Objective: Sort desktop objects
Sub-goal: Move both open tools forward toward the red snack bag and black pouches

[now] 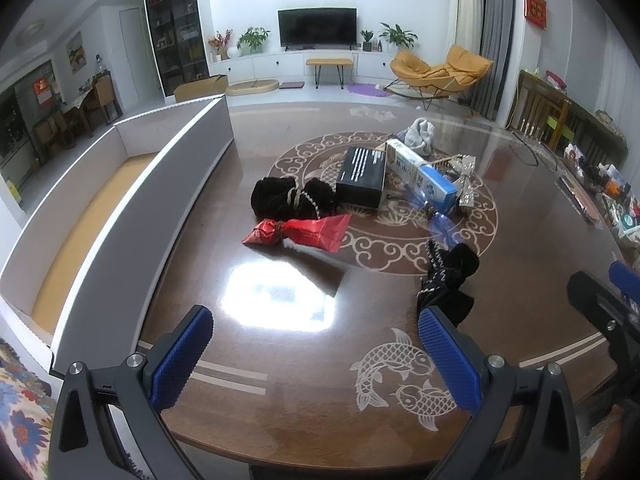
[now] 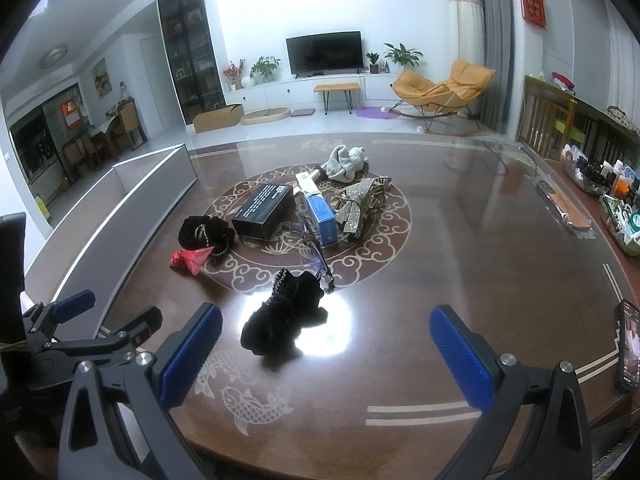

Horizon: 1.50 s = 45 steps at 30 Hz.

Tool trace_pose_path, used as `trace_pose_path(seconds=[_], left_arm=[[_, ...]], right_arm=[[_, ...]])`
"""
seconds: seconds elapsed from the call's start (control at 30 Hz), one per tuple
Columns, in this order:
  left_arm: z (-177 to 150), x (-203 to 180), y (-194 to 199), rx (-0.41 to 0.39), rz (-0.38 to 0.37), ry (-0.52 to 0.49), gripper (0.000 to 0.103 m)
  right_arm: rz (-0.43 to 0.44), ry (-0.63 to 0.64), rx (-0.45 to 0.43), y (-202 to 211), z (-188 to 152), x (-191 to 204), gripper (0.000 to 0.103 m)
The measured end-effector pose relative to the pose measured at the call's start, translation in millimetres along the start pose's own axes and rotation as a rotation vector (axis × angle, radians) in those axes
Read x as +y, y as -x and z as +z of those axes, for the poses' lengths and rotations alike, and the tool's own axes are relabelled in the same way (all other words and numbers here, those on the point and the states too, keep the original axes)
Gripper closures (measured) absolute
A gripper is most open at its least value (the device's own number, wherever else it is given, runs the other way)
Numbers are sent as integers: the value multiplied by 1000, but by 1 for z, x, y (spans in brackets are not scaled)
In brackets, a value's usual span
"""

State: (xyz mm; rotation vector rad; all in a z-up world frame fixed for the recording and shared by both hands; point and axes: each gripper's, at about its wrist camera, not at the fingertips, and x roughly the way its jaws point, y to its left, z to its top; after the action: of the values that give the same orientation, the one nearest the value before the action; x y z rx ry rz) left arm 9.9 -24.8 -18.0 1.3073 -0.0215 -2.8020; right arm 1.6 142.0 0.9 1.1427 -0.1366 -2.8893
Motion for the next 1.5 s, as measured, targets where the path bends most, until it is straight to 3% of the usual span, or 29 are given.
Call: trace_pose_path(seconds=[0.37,0.6,0.87,1.17,1.5], left_arm=[[-22,11,-39,89,39,-43,0],[-35,15,-75,171,40,-52,0],[-39,18,-96,212,55,-63,0],[-29,26,-110,228,-4,-10,0],[1,23,-142,265,-46,-21,0]], right_arm=[[-8,-4,63,-20,-8,-4,0],[-1,17,194,-58,-30,-6,0],[11,78,300,-89,-51,1,0],[21,86,369,-121,-56,2,0],[-21,140,340,-157,-28,12,0]])
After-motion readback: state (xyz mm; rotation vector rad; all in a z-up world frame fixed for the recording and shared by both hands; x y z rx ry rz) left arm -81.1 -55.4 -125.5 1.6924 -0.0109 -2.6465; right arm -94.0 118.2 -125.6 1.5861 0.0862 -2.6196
